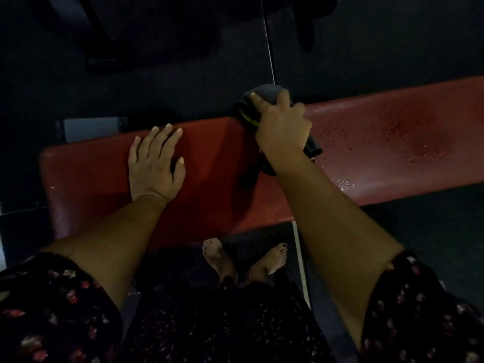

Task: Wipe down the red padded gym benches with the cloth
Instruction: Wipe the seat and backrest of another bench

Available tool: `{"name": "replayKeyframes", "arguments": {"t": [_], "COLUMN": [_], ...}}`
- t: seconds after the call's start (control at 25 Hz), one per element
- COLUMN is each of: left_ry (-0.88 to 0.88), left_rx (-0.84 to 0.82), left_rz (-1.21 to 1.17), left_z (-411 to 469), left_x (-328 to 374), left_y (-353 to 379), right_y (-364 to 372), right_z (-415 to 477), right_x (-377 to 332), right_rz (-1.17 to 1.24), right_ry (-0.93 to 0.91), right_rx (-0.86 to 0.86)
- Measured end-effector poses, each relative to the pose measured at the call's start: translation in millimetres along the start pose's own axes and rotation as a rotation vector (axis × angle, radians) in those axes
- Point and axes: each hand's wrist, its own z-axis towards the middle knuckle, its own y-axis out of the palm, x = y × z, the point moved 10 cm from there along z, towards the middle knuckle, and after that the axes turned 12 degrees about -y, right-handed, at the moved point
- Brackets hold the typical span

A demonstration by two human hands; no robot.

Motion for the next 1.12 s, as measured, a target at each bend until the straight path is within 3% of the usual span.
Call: {"name": "replayKeyframes", "arguments": {"t": [0.2, 0.44, 0.6, 0.8, 1.12], "left_ry": [0.006, 0.017, 0.076, 0.272, 0.213], "left_rx": [-0.014, -0.045, -0.021, -0.037, -0.151], "left_rz": [-0.019, -0.039, -0.168, -0.172, 0.0], "left_z": [0, 0, -9, -8, 38], "left_x": [-1, 1, 18, 108, 166], "left_y": [0, 2, -8, 1, 52], "right_y": [12, 60, 75, 45, -3], "right_z": [-44, -175, -212, -156, -6], "right_x": [13, 33, 52, 70, 71], "right_rz": [0.062, 0.007, -0.028, -0.045, -0.016], "right_ry": [0.086, -0.016, -0.125, -0.072, -0.074], "right_rx": [0.015, 0.127, 0.146, 0.101, -0.043]}}
